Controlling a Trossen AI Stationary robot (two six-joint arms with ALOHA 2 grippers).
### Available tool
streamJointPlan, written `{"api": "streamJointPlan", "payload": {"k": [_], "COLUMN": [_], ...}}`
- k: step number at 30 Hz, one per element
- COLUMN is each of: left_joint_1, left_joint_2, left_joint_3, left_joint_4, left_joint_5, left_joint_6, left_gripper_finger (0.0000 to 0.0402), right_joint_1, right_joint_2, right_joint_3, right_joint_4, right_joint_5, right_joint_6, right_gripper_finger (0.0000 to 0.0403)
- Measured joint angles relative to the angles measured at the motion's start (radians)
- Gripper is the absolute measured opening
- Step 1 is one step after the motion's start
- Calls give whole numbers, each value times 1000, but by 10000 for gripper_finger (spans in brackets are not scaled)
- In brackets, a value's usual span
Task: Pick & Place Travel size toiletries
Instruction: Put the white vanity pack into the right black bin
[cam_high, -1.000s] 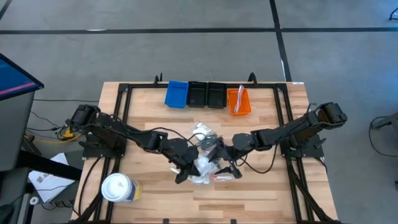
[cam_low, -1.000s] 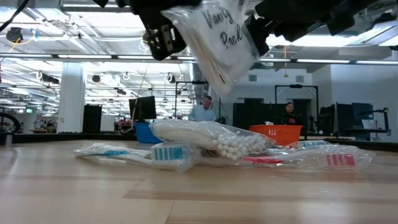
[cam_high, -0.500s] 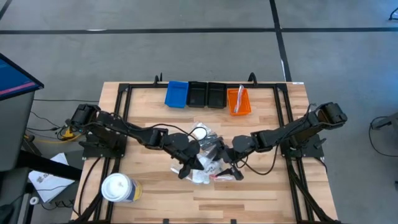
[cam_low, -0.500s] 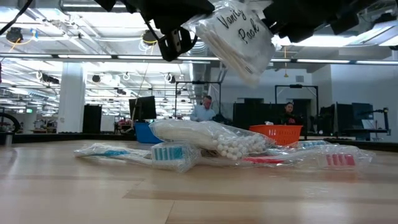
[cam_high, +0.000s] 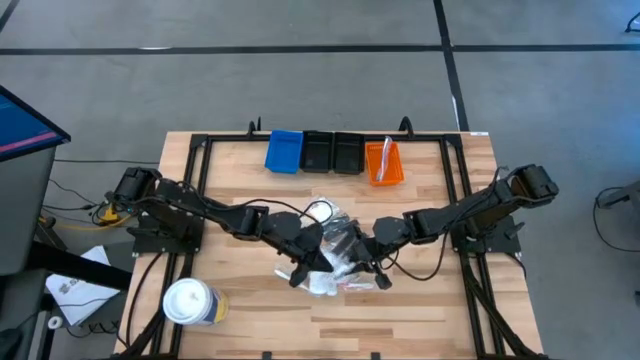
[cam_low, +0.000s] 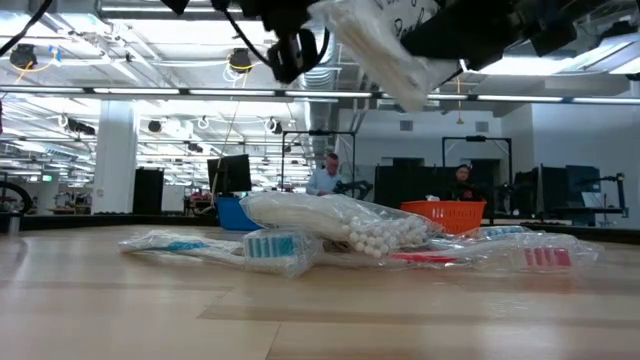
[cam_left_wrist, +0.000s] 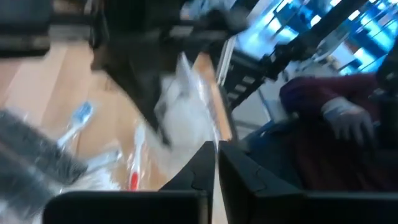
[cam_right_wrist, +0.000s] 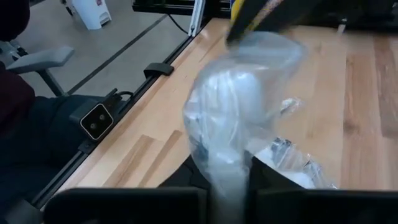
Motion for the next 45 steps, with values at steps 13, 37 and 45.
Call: {"api": "streamJointPlan", "payload": {"k": [13, 37, 45], "left_joint_1": [-134, -166, -85], "left_joint_2": [-224, 68, -6], "left_joint_3": [-54, -325, -312], "left_joint_4": [36, 1098, 1225], "left_joint_5": [-320, -734, -719], "left_joint_6": [141, 506, 582], "left_gripper_finger": [139, 167, 164], "right_joint_1": [2, 4, -95], "right_joint_2": [-35, -191, -218], "right_joint_3": [-1, -230, -192], "right_joint_4": [104, 944, 942], "right_joint_5": [88, 300, 350], "right_joint_6": [3, -16, 67], "right_gripper_finger": [19, 10, 26]}}
